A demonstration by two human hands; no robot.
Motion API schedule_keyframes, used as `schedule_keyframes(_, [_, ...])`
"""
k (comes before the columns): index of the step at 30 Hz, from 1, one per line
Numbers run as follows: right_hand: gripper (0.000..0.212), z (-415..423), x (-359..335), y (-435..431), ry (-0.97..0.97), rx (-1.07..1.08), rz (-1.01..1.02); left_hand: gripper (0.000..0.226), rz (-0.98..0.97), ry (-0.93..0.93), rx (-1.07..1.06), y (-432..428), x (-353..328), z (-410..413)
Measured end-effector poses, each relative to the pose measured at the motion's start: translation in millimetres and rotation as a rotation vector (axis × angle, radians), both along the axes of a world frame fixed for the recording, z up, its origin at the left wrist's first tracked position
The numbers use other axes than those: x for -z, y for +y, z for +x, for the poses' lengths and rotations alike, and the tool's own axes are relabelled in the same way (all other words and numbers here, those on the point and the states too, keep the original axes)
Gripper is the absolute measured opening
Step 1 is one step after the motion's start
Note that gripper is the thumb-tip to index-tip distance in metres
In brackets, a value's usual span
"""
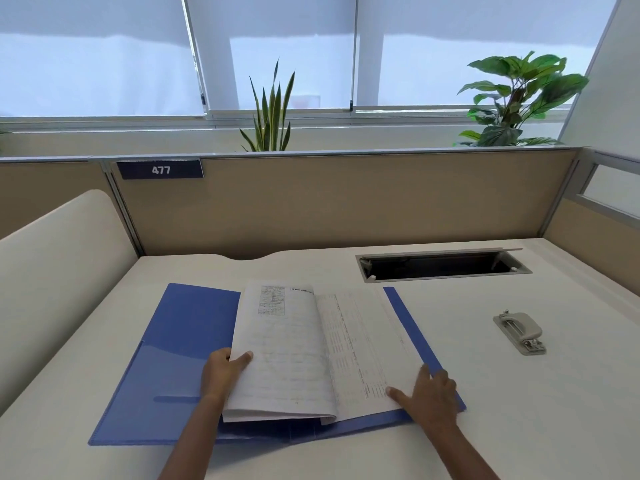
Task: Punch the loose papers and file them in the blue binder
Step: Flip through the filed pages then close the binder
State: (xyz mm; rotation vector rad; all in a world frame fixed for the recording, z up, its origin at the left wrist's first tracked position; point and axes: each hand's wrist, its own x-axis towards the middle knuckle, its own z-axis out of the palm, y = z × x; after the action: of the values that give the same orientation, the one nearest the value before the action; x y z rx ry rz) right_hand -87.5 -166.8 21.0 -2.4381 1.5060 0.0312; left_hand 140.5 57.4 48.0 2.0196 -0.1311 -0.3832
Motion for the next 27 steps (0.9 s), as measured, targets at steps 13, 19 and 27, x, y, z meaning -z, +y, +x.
schedule_keyframes(13, [0.08,5,-7,-8,-0.057,0.107,0.185,0.021,0.031,-0.012,-0.009,-2,5,-6])
schedule_keyframes(19, [0.043,15,-9,6,-0.51,0.121,0.471,0.023,0.016,-0.002,0.0,-4,2,-8])
schedule_keyframes(27, [0.015,57,-41,71,-0.8,-0.201,0.371,0.018,-0.03,0.029,0.014,-2,-2,-10])
